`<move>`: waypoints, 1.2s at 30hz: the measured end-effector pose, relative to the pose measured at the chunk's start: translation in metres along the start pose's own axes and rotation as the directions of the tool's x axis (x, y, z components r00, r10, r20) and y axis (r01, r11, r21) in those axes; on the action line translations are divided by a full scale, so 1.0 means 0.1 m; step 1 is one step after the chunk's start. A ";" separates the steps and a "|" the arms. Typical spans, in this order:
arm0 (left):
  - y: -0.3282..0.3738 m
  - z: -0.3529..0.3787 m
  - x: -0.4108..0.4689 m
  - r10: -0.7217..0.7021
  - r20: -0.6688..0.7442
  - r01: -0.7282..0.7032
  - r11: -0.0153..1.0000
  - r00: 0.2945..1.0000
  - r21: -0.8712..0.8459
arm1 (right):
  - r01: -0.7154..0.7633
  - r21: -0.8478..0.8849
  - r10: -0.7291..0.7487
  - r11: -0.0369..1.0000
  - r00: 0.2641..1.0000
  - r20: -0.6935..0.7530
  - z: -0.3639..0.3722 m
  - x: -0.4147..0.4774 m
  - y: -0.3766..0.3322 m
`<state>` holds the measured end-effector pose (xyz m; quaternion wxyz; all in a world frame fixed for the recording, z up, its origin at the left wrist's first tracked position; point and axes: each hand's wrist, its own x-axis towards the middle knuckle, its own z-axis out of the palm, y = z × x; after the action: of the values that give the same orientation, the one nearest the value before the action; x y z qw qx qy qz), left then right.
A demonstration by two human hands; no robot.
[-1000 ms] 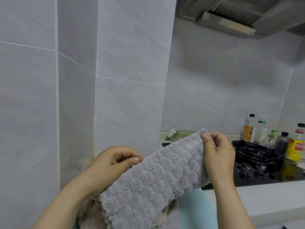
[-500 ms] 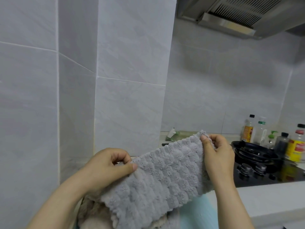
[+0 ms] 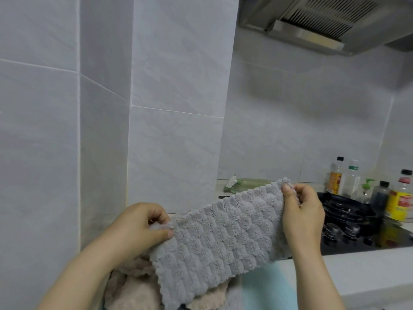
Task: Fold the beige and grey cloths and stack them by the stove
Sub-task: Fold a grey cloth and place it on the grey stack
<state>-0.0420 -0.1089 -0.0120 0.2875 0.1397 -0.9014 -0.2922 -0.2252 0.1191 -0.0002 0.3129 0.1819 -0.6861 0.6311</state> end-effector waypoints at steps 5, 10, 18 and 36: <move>-0.03 0.02 0.04 0.006 -0.238 -0.006 1.000 0.971 0.001 | -0.008 0.001 0.008 1.000 1.000 -0.011 -0.02 0.01 0.00; -0.04 0.00 0.04 -0.060 -0.408 0.037 0.997 0.911 -0.064 | -0.001 -0.023 0.001 1.000 1.000 -0.003 -0.01 -0.02 -0.01; -0.05 0.03 0.04 -0.189 -0.349 0.175 0.982 0.918 -0.073 | 0.029 -0.172 -0.014 0.985 0.996 0.091 -0.02 -0.06 0.02; 0.40 0.17 -0.03 -0.293 -0.047 0.145 0.598 0.955 -0.789 | -0.361 0.172 0.094 0.917 0.614 0.784 0.33 -0.46 -0.69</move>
<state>-0.0530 -0.0688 -0.0006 0.3576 0.1362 -0.6339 -0.6721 -0.1535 0.0703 0.0206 -0.1217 0.3874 -0.6615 0.6305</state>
